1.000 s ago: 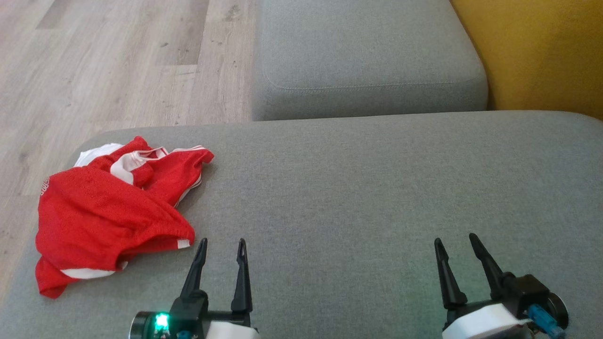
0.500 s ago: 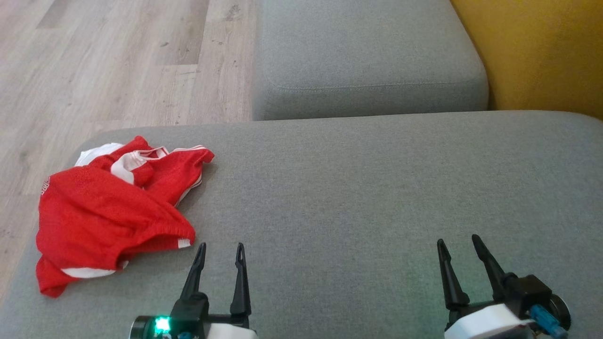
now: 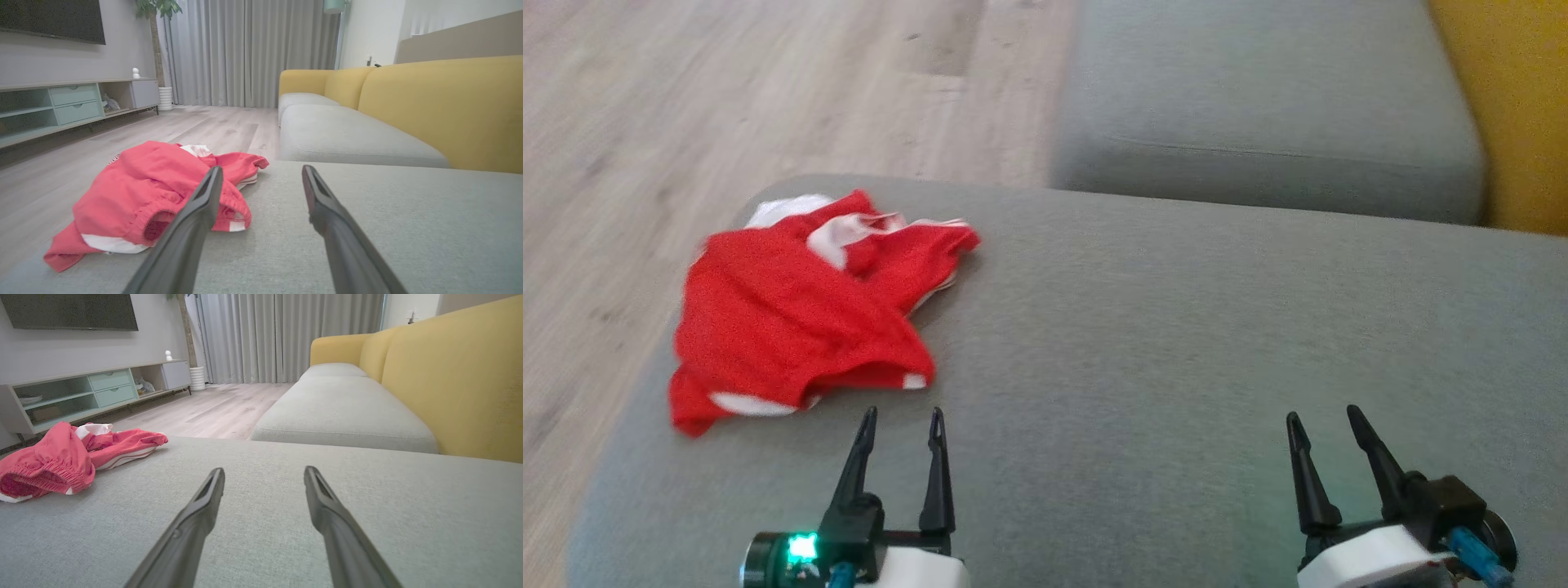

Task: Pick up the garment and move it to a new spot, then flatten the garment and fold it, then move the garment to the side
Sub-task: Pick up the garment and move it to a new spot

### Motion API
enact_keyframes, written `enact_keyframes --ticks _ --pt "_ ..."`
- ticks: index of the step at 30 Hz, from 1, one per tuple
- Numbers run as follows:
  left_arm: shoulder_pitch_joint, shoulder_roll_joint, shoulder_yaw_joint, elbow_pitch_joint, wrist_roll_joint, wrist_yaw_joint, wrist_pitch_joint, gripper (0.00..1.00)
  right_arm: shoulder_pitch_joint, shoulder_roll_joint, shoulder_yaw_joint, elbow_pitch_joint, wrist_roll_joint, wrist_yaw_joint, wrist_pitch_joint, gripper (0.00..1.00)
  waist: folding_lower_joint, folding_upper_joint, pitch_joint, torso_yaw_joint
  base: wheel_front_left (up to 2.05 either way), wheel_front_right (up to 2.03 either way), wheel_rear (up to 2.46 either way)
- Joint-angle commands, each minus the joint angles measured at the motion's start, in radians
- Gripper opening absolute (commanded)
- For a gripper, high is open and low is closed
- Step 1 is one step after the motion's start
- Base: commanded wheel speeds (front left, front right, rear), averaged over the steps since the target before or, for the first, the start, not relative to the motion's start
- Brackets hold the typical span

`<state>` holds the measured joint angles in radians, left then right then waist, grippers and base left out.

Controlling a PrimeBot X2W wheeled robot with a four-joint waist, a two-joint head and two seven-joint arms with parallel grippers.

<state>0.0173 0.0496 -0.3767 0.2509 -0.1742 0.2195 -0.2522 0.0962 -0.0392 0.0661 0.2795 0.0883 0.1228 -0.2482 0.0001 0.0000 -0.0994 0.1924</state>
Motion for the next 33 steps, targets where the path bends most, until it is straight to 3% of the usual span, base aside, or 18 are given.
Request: enact_keyframes --ticks 1,10,18,25,33 --pt "-0.055 0.001 0.040 -0.031 0.010 0.003 -0.010 1.00 -0.039 -0.011 0.023 -0.036 0.006 0.008 -0.014 1.00 -0.0001 0.0000 0.022 0.074 0.00 0.00 0.00" --pt "-0.076 0.001 0.070 -0.050 0.022 0.009 -0.010 1.00 -0.054 -0.011 0.002 -0.038 0.004 0.008 -0.014 1.00 -0.0001 0.0000 0.076 0.264 0.00 0.00 0.00" --pt "-0.108 0.001 0.113 -0.096 0.034 0.031 -0.010 1.00 -0.067 -0.011 -0.060 -0.039 -0.056 0.008 -0.014 1.00 -0.0001 0.0000 0.147 0.326 0.00 0.00 0.00" --pt "-0.221 0.001 0.106 -0.139 -0.016 0.059 -0.010 1.00 -0.132 -0.018 -0.131 -0.077 -0.177 0.008 -0.014 1.00 -0.0001 0.0000 0.327 0.293 0.00 0.00 0.00" --pt "-0.425 0.001 0.066 -0.039 -0.158 0.137 -0.010 1.00 -0.191 -0.131 -0.155 -0.103 -0.221 0.008 -0.014 1.00 -0.0001 0.0000 0.512 0.266 0.00 0.00 0.00"
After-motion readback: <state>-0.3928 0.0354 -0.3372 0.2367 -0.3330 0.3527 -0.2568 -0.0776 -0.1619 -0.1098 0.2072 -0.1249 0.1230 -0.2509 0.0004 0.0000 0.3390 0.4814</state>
